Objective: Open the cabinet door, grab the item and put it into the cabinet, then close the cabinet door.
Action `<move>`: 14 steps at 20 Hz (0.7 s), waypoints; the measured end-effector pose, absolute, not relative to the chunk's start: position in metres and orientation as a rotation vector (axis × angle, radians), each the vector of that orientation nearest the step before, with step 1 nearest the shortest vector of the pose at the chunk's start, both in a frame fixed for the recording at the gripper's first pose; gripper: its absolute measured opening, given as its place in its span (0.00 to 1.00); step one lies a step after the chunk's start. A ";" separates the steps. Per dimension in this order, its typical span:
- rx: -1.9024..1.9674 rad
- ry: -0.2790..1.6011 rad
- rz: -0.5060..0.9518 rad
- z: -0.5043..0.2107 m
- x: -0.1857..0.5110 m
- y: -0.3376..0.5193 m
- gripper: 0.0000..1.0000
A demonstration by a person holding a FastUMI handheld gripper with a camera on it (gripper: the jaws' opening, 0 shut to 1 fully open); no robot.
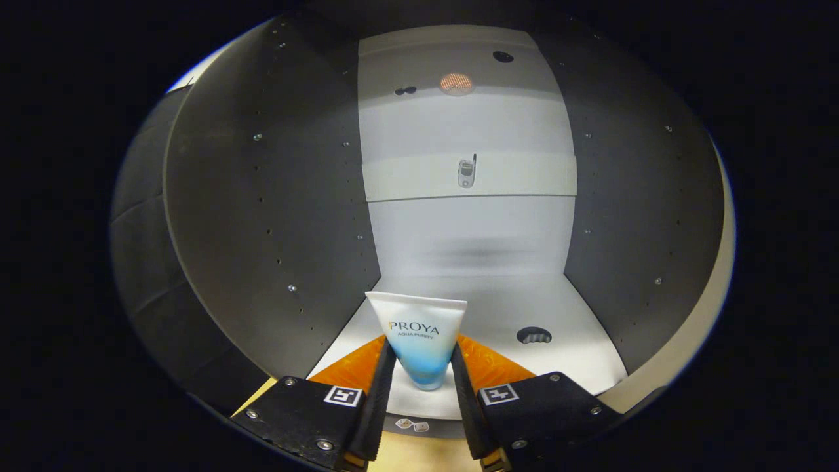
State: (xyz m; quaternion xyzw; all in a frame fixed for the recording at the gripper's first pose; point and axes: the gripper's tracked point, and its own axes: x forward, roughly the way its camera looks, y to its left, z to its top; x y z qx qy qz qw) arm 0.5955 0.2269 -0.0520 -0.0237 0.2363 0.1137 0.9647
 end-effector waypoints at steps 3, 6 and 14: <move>-0.061 0.516 0.229 -0.066 0.600 0.226 0.51; -0.068 0.500 0.238 -0.065 0.602 0.228 0.53; -0.089 0.345 0.192 -0.030 0.581 0.218 0.94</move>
